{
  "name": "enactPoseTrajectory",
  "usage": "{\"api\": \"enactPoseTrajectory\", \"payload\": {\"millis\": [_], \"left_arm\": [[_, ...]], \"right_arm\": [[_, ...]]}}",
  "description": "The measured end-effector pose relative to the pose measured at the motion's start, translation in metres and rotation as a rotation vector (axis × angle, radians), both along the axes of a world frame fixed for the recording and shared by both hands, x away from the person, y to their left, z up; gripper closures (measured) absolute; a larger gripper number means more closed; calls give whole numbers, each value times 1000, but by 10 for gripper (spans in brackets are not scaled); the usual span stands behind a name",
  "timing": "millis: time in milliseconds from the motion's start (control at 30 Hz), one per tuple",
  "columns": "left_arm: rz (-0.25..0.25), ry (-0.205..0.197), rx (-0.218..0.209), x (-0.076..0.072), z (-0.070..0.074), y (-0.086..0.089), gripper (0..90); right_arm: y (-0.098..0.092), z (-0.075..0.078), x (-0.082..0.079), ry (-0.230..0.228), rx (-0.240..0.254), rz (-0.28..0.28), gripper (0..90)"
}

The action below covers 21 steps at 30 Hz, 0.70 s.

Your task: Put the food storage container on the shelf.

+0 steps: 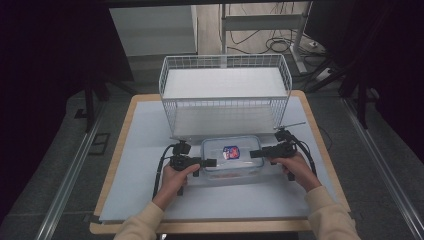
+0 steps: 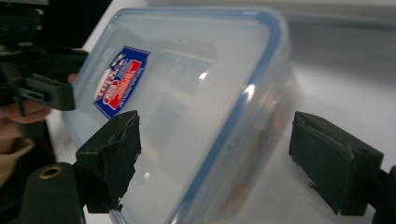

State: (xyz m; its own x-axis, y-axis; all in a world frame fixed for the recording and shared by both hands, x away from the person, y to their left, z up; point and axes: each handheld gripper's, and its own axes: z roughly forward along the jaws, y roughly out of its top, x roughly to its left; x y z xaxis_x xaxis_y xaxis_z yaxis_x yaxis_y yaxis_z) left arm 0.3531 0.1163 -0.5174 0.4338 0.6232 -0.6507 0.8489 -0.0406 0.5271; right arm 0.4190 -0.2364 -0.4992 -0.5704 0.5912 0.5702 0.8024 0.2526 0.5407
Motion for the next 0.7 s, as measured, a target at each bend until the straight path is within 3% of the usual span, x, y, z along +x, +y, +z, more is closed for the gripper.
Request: {"api": "enactPoseTrajectory", "payload": {"millis": [33, 200, 333, 500, 567, 700], "left_arm": [[-2, -2, 1, 0, 0, 0, 218], [-6, -7, 1, 0, 0, 1, 220], [-11, -23, 6, -4, 1, 0, 226], [-19, -62, 40, -11, 5, -1, 232], [2, -64, 17, -13, 6, 1, 277], [1, -98, 23, -19, 8, 2, 319]], "right_arm": [[1, -2, 2, 30, 24, 8, 177], [0, -3, 2, 57, 33, 6, 206], [-6, 3, -3, 35, 38, 6, 321], [-9, 7, -8, 20, 36, 4, 363], [-9, 10, -10, 8, 31, 7, 385], [-12, 14, -19, -19, 25, 4, 415]]}}
